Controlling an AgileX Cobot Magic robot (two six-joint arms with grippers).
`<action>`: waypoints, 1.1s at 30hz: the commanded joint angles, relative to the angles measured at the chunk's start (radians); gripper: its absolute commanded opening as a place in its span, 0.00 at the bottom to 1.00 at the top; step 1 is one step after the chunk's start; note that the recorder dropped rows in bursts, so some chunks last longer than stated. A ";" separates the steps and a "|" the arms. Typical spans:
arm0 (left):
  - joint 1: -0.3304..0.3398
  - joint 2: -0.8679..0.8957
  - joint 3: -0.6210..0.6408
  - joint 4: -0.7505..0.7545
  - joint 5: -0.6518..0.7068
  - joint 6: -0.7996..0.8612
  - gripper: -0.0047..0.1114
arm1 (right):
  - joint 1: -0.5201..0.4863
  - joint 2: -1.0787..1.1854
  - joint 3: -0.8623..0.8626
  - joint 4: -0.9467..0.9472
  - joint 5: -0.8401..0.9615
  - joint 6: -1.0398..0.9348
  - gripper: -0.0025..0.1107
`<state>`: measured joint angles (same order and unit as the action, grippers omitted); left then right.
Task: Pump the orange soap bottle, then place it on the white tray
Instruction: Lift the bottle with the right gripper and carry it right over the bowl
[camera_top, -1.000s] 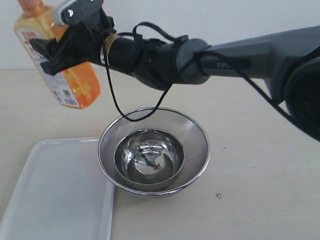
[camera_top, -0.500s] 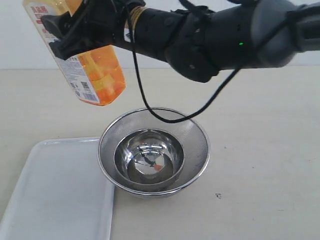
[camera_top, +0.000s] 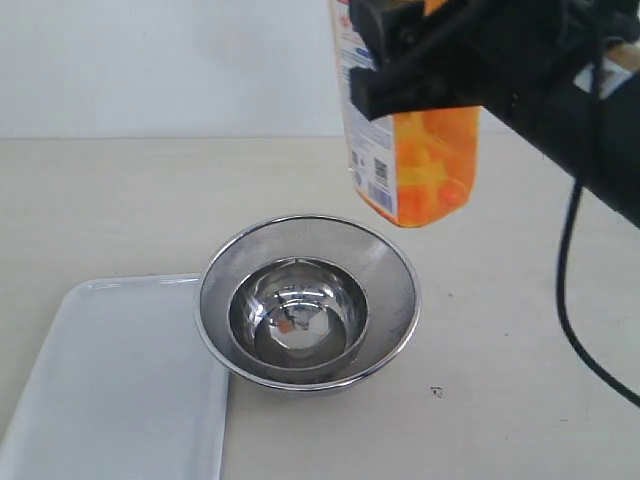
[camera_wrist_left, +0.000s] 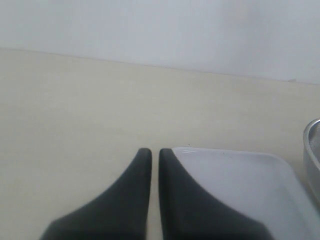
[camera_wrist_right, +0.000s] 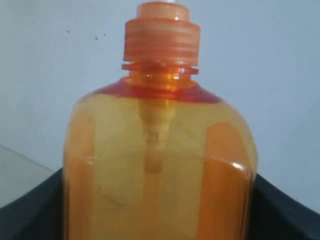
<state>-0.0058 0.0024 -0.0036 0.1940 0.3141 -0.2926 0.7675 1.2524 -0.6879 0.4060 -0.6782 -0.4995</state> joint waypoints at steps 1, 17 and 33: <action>-0.005 -0.002 0.004 0.004 0.001 -0.003 0.08 | -0.011 -0.100 0.148 0.132 -0.207 -0.061 0.02; -0.005 -0.002 0.004 0.004 0.001 -0.003 0.08 | -0.011 -0.068 0.467 0.207 -0.543 0.205 0.02; -0.005 -0.002 0.004 0.004 0.001 -0.003 0.08 | -0.011 0.260 0.350 0.225 -0.543 0.190 0.02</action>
<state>-0.0058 0.0024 -0.0036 0.1940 0.3141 -0.2926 0.7595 1.5058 -0.3195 0.6165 -1.1403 -0.3046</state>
